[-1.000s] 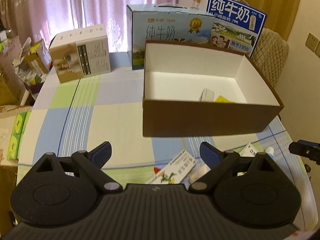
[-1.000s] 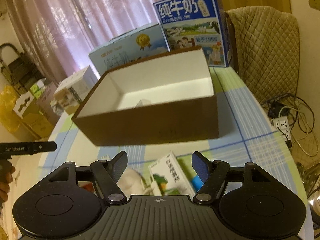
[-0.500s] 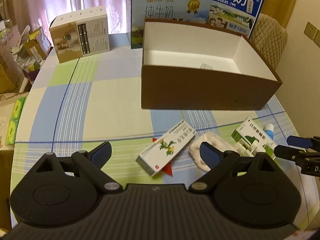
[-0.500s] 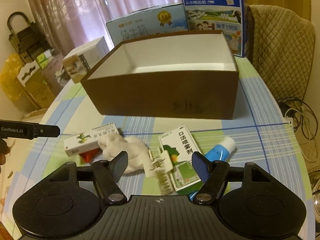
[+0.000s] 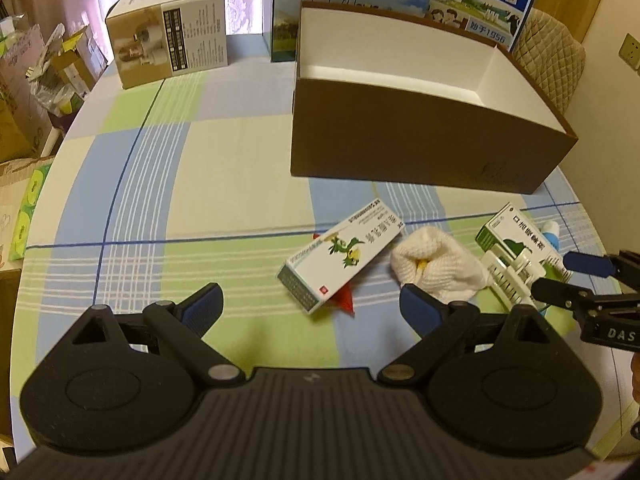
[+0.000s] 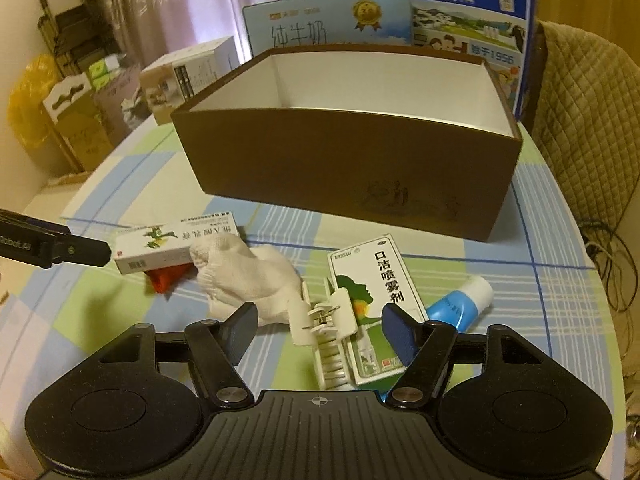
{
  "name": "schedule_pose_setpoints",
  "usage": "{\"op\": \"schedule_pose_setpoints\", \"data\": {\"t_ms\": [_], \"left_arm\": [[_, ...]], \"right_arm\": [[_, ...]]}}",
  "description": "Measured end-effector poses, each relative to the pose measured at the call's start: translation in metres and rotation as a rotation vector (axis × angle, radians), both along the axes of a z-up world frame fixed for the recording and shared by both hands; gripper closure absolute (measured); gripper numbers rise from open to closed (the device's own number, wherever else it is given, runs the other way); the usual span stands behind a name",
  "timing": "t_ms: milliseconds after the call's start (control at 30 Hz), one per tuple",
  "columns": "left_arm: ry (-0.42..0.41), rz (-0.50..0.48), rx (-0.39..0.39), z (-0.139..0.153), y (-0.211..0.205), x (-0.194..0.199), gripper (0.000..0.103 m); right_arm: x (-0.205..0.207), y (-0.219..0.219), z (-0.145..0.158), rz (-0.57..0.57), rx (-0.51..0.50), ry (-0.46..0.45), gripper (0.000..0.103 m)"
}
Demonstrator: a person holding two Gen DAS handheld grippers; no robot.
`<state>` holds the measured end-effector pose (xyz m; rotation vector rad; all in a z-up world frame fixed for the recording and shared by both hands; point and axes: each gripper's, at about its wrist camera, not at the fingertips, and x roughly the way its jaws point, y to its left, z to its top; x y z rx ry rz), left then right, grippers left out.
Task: Organize objects
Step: 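Withdraw both tools from the box toward the remaining items, then grasp the white plastic clip with the right tool while the left tool grasps the white-green ointment box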
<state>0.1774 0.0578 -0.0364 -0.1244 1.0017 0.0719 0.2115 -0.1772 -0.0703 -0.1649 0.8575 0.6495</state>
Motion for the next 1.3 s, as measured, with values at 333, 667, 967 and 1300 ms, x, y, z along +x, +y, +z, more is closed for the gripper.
{"op": "schedule_pose_setpoints", "data": {"t_ms": [333, 667, 967, 1300], "left_arm": [[0.021, 0.000, 0.000, -0.007, 0.000, 0.004, 0.010], [0.036, -0.004, 0.001, -0.013, 0.000, 0.007, 0.010], [0.027, -0.047, 0.031, -0.015, -0.004, 0.010, 0.010], [0.024, -0.107, 0.079, -0.019, -0.010, 0.025, 0.010]], "right_arm": [[0.004, 0.018, -0.017, 0.088, -0.103, -0.059, 0.054], [-0.007, 0.025, -0.027, 0.139, -0.171, -0.089, 0.065], [-0.012, 0.012, -0.005, 0.072, -0.087, -0.042, 0.065], [-0.009, -0.006, 0.025, -0.035, 0.038, 0.022, 0.065]]}}
